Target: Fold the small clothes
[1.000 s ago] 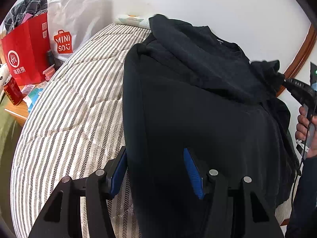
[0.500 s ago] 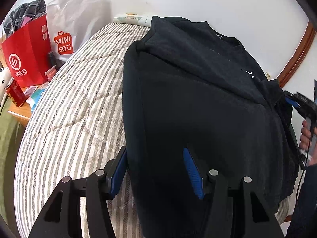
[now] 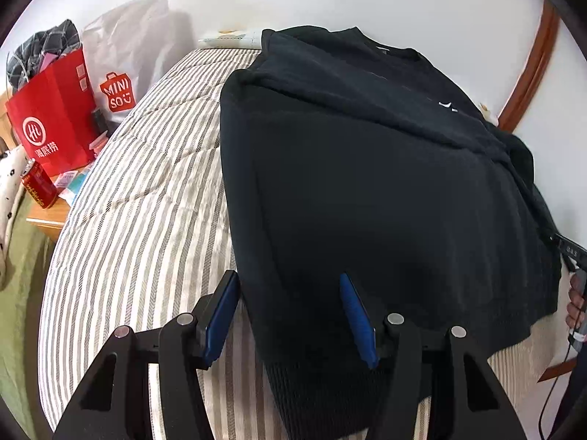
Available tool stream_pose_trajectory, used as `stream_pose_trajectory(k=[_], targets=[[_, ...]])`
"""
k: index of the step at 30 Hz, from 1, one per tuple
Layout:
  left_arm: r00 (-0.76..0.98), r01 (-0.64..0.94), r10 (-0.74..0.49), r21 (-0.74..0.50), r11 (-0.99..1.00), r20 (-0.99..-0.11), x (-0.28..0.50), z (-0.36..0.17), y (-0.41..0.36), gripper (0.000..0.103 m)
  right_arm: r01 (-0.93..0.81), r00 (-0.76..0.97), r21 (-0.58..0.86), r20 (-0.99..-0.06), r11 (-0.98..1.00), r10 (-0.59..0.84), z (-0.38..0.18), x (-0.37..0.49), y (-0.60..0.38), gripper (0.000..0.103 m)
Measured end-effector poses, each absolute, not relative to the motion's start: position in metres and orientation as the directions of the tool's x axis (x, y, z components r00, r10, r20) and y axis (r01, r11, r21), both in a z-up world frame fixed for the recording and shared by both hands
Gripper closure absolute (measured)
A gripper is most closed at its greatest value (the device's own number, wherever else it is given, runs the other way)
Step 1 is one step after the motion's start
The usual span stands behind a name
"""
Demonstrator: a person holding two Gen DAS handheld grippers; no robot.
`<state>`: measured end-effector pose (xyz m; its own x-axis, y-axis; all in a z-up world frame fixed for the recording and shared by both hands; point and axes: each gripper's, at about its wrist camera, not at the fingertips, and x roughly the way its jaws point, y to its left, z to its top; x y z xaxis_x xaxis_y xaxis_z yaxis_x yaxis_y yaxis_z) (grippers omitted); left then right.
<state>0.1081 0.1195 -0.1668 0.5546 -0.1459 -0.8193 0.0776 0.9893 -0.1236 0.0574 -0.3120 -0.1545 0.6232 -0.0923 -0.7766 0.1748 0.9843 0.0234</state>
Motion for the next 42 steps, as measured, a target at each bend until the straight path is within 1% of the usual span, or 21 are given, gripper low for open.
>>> stream_pose_trajectory(k=[4, 5, 7, 9, 10, 11, 12, 13, 14, 19, 25, 36, 40, 42], targets=[[0.57, 0.089, -0.122, -0.087, 0.992, -0.813, 0.099, -0.168, 0.116, 0.049, 0.159, 0.633, 0.067, -0.773, 0.985, -0.05, -0.164, 0.035, -0.305, 0.044], [0.574, 0.095, -0.119, -0.078, 0.992, -0.81, 0.098, -0.168, 0.115, 0.052, 0.161, 0.632, 0.068, -0.773, 0.985, -0.05, -0.167, 0.031, -0.303, 0.044], [0.582, 0.086, -0.106, -0.069, 0.994, -0.806, 0.097, -0.169, 0.115, 0.06, 0.166, 0.639, 0.071, -0.767, 0.984, -0.052, -0.171, 0.026, -0.302, 0.044], [0.593, 0.076, -0.1, -0.069, 0.995, -0.799, 0.095, -0.168, 0.115, 0.074, 0.179, 0.654, 0.104, -0.756, 0.978, -0.04, -0.174, 0.022, -0.305, 0.046], [0.599, 0.066, -0.091, -0.064, 0.996, -0.795, 0.094, -0.168, 0.116, 0.077, 0.18, 0.66, 0.103, -0.75, 0.978, -0.042, -0.173, 0.022, -0.305, 0.055], [0.604, 0.058, -0.09, -0.069, 0.996, -0.792, 0.093, -0.168, 0.117, 0.082, 0.175, 0.664, 0.092, -0.746, 0.98, -0.049, -0.174, 0.021, -0.304, 0.074], [0.606, 0.056, -0.093, -0.074, 0.996, -0.79, 0.093, -0.168, 0.117, 0.086, 0.166, 0.666, 0.093, -0.745, 0.982, -0.042, -0.173, 0.022, -0.303, 0.083], [0.611, 0.053, -0.09, -0.072, 0.996, -0.786, 0.092, -0.168, 0.117, 0.09, 0.155, 0.668, 0.108, -0.744, 0.982, -0.024, -0.172, 0.024, -0.303, 0.089], [0.62, 0.046, -0.077, -0.062, 0.997, -0.781, 0.09, -0.167, 0.118, 0.093, 0.16, 0.669, 0.111, -0.743, 0.981, -0.025, -0.171, 0.023, -0.304, 0.091], [0.617, 0.036, -0.109, -0.11, 0.993, -0.779, 0.083, -0.164, 0.127, 0.095, 0.16, 0.672, 0.088, -0.739, 0.983, -0.044, -0.165, 0.014, -0.302, 0.093], [0.608, 0.032, -0.13, -0.14, 0.99, -0.783, 0.066, -0.157, 0.137, 0.095, 0.169, 0.685, 0.117, -0.728, 0.979, -0.031, -0.155, -0.007, -0.307, 0.093], [0.6, 0.031, -0.147, -0.161, 0.986, -0.786, 0.044, -0.154, 0.143, 0.094, 0.156, 0.687, 0.112, -0.726, 0.981, -0.026, -0.145, -0.032, -0.307, 0.093], [0.589, 0.03, -0.159, -0.176, 0.984, -0.792, 0.048, -0.154, 0.143, 0.093, 0.176, 0.666, 0.094, -0.744, 0.98, -0.048, -0.142, -0.02, -0.309, 0.089], [0.596, 0.027, -0.135, -0.148, 0.989, -0.791, 0.05, -0.149, 0.141, 0.092, 0.182, 0.676, 0.083, -0.734, 0.98, -0.064, -0.134, -0.019, -0.309, 0.084]])
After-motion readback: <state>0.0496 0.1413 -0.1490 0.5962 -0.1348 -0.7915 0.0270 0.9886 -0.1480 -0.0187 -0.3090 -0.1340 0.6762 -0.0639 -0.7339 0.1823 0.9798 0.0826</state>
